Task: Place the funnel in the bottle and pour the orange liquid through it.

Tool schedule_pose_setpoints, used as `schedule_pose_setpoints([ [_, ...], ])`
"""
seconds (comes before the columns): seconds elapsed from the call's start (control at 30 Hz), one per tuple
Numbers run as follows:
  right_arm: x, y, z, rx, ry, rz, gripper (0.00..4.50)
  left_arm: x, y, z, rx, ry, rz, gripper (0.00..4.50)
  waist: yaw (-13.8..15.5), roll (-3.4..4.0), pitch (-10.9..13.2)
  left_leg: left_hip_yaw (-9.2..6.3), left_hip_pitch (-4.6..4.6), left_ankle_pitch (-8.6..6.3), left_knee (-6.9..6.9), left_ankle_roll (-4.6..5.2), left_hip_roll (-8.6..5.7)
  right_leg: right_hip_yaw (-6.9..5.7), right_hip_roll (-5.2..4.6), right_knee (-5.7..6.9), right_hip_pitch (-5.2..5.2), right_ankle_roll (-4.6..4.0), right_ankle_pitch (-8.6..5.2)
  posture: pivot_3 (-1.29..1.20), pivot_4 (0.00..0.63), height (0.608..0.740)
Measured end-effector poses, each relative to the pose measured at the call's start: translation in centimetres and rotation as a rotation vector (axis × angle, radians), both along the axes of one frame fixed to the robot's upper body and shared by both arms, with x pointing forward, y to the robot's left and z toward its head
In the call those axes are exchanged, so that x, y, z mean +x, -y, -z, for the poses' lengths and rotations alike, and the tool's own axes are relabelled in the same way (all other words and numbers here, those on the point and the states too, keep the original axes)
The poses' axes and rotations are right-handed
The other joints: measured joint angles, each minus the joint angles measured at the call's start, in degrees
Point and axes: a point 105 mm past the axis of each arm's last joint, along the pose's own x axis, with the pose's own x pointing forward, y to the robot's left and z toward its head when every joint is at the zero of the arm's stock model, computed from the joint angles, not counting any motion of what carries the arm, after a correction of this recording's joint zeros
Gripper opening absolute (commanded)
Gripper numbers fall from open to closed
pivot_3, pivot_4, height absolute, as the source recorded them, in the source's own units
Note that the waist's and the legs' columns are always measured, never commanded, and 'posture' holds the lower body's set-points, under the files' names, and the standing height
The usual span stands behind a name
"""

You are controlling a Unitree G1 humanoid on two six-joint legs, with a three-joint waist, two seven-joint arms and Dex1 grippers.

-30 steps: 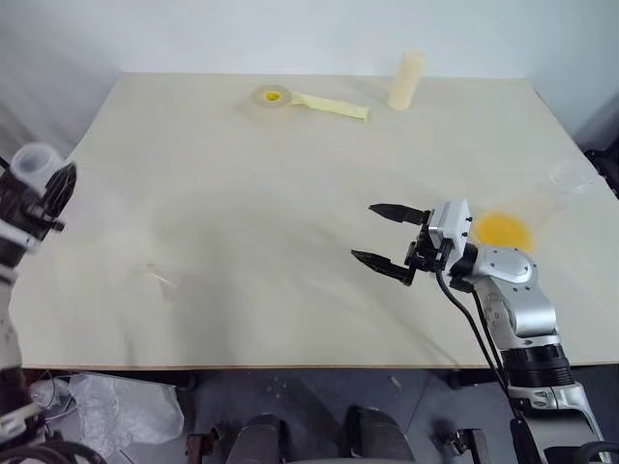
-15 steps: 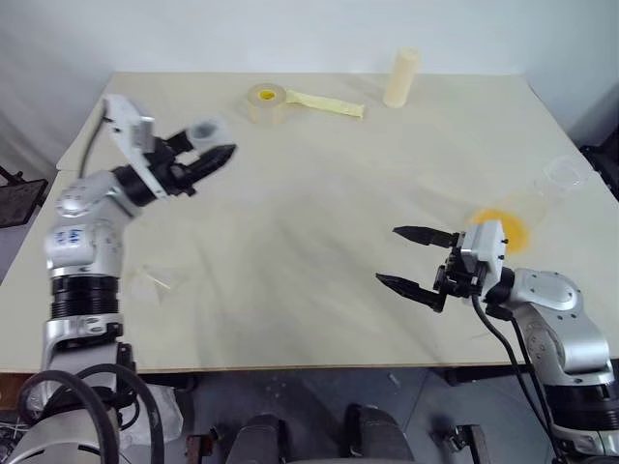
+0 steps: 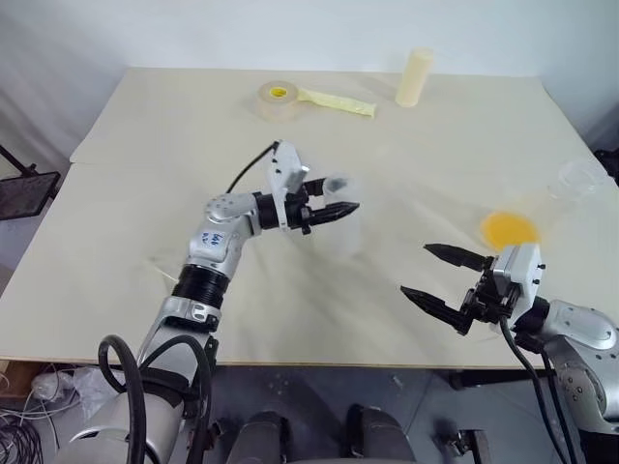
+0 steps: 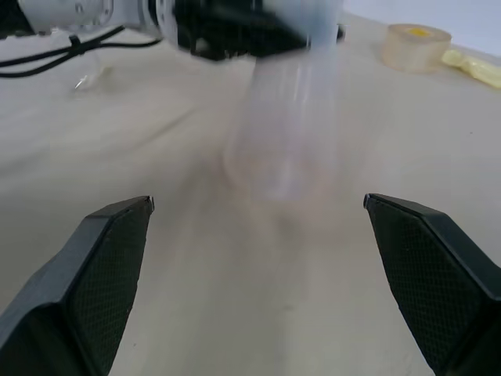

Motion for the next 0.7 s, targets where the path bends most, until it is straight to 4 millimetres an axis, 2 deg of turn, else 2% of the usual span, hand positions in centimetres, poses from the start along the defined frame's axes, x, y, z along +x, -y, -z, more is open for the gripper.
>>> schedule_pose_setpoints([
  [0.17, -0.1, 0.1, 0.1, 0.008, -0.001, 0.025, 4.5, -0.2, 0.5, 0.2, 0.017, 0.041, 0.013, 2.32, 0.2, 0.0, 0.0, -0.03, 0.0, 0.02, 0.04, 0.04, -0.04, 0.01, -0.05, 0.02, 0.03, 0.01, 0.0, 0.0, 0.15, 0.74],
  [0.27, -0.2, 0.0, 0.0, 0.01, 0.008, 0.032, 4.5, -0.3, 0.7, 0.3, 0.033, 0.055, 0.02, 3.35, 0.2, 0.0, 0.0, -0.04, 0.0, 0.02, 0.04, 0.04, -0.04, 0.0, -0.05, 0.02, 0.03, 0.01, 0.01, 0.0, 0.15, 0.74],
  [0.4, -0.3, -0.2, -0.3, 0.014, 0.022, 0.032, 4.5, -0.5, 0.8, 1.1, 0.057, 0.031, 0.025, 4.48, 0.2, 0.0, 0.0, -0.04, 0.0, 0.02, 0.03, 0.04, -0.04, 0.0, -0.05, 0.02, 0.03, 0.01, 0.0, 0.0, 0.15, 0.74],
  [0.53, -0.3, -0.2, -0.3, 0.014, 0.028, 0.03, 4.5, -0.8, 0.3, 1.4, 0.071, 0.005, 0.018, 4.48, 0.1, 0.0, 0.0, -0.07, 0.0, 0.02, 0.04, 0.04, -0.04, 0.0, -0.05, 0.03, 0.03, 0.01, 0.0, 0.0, 0.15, 0.74],
  [0.7, 0.0, -0.2, -0.6, 0.015, 0.044, 0.023, 4.5, -0.8, -1.5, -0.5, 0.068, 0.021, -0.014, 4.48, 0.1, 0.0, 0.0, -0.25, 0.02, 0.02, 0.04, 0.04, -0.03, 0.01, -0.05, 0.07, 0.03, 0.01, 0.0, 0.0, 0.15, 0.74],
])
